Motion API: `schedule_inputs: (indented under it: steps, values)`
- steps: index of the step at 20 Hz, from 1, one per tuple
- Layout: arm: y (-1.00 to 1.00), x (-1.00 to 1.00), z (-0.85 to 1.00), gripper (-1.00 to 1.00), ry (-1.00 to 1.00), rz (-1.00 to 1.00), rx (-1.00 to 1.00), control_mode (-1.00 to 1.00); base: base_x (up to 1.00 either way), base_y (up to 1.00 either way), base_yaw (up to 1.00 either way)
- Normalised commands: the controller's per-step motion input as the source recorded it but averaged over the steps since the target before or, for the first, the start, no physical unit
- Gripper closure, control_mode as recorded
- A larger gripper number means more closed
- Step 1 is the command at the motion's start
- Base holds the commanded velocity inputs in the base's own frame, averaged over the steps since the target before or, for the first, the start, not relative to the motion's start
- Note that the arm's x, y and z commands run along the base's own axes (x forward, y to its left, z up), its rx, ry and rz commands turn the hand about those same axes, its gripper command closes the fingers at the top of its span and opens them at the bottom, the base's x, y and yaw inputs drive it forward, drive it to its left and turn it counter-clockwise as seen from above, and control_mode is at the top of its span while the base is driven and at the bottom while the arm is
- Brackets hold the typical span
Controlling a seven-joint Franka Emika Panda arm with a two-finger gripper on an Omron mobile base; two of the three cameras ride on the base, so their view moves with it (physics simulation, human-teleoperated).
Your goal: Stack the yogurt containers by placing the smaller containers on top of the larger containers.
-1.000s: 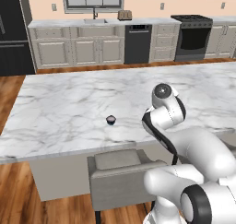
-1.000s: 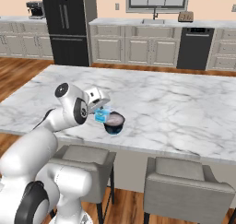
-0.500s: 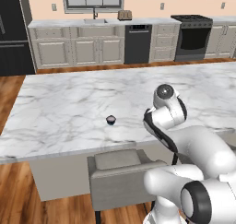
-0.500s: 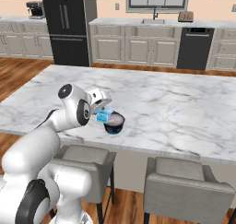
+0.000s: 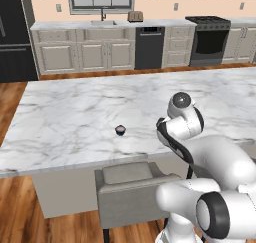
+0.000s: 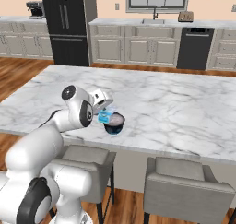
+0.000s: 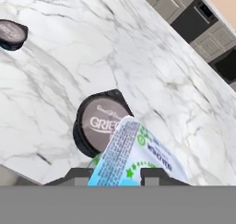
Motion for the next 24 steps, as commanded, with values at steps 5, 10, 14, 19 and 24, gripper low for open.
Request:
schedule_inputs:
  steps: [5, 10, 14, 19, 24]
  values:
    - [0.0, 0.1, -0.04, 1.0, 0.0, 0.02, 0.0, -1.0, 0.0, 0.0, 0.0]
    - [0.0, 0.06, -0.02, 1.0, 0.0, 0.01, 0.0, -1.0, 0.0, 0.0, 0.0]
    - [0.0, 0.08, -0.05, 1.0, 0.0, 0.02, 0.0, -1.0, 0.0, 0.0, 0.0]
    - [0.0, 0.11, -0.15, 1.0, 0.0, 0.01, 0.0, -1.0, 0.0, 0.0, 0.0]
    - [0.0, 0.15, -0.16, 1.0, 0.0, 0.02, 0.0, -1.0, 0.0, 0.0, 0.0]
